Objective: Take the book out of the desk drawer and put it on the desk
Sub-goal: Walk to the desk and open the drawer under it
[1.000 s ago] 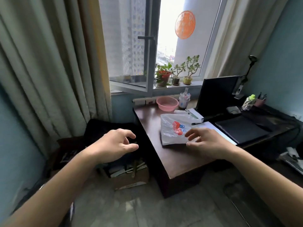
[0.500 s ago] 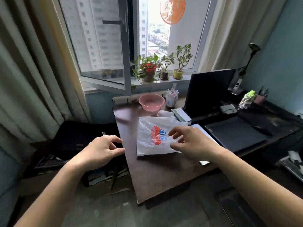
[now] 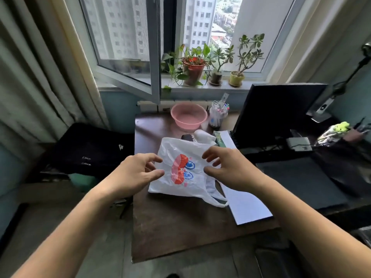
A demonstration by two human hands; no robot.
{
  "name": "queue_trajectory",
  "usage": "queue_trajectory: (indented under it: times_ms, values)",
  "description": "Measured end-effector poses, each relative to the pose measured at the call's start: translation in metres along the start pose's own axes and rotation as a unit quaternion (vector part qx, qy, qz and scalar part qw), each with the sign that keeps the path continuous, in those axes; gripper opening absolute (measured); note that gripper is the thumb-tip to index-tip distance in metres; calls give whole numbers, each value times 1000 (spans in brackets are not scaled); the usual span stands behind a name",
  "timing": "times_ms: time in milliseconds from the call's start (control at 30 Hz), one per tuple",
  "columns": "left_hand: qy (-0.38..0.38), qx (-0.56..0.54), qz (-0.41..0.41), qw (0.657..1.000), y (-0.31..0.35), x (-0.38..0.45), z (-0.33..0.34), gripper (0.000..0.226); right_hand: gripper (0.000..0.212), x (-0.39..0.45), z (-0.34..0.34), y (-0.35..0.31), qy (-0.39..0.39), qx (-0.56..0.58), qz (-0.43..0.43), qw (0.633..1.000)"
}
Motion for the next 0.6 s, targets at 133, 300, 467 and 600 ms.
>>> queue_trajectory:
  times_ms: [133,300,467,600]
  values:
    - [13,5,-26,1000,15,-3,18,44,32,-1,-2,27,-24,10,-20,999]
    - [53,-12,-73,996,31,-20,63,43,35,-15,1,65,-53,5,-70,996]
    - [83,37,-141,986,32,-49,133,43,37,-47,23,110,-90,-9,-127,988]
    - [90,20,-178,980,26,-62,183,30,34,-73,47,138,-122,9,-121,985]
Point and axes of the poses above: each hand's wrist, its own x-axis towards the middle knuckle, its own z-axis out of the palm, y = z × x, the point moved 2 cm from there along x, towards the middle knuckle, and after that the axes turned 10 degrees about -z, right-handed, at the moved point
